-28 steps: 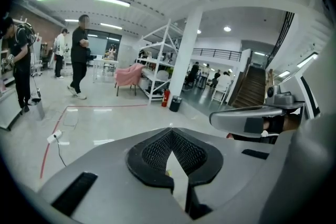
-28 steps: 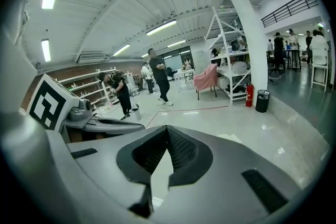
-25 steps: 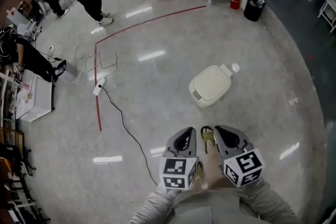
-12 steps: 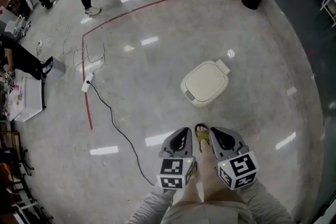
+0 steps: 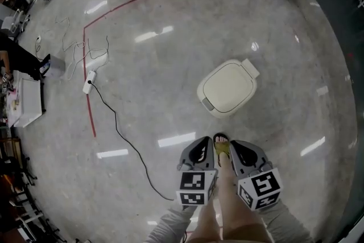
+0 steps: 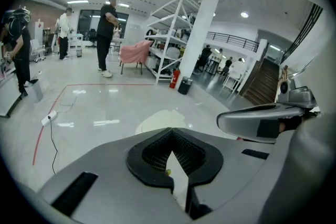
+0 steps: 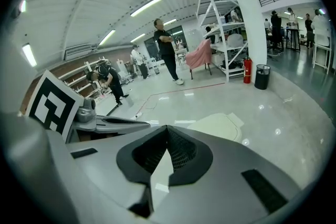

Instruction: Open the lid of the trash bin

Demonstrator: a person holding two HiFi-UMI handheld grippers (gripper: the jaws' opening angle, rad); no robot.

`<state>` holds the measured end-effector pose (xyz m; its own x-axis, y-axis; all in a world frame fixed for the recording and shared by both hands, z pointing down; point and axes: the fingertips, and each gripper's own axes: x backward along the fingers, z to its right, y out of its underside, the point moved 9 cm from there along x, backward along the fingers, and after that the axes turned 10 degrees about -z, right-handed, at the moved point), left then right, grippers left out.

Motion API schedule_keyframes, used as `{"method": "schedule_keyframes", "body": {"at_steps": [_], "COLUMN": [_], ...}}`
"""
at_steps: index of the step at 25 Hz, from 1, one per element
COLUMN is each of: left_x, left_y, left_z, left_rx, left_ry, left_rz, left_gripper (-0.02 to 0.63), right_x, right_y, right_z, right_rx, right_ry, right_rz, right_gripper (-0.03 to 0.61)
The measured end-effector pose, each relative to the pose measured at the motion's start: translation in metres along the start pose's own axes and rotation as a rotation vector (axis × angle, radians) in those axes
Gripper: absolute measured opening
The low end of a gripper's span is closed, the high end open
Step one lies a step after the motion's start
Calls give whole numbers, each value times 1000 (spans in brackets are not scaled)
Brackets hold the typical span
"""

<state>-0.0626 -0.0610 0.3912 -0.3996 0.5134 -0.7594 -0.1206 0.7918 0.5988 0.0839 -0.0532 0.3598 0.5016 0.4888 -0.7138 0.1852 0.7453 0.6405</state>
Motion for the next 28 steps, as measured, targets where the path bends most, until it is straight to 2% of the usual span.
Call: {"method": "schedule_keyframes", "body": {"at_steps": [11,16,24,28], "left_x": [-103,-143,-190,-210], "left_y": [36,42,45,46], "left_z": [-45,-56,-67,-73], "left_rx": [25,3,46,33], "left_ry": [-28,-28,-25,-26], "left_rz": [-83,-102,-126,-154], "left_gripper": [5,5,5,5], "right_x": [-81,-113,-139,-145], "right_y": [28,43,69,71], "right_z": [45,63,82,87], "right_rx": [-25,-39,-71,-87], "right_ry": [10,22,30,35], "right_rz": [-41,-61,-93,-99], "right_gripper": [-5,-5,-5,-5]}}
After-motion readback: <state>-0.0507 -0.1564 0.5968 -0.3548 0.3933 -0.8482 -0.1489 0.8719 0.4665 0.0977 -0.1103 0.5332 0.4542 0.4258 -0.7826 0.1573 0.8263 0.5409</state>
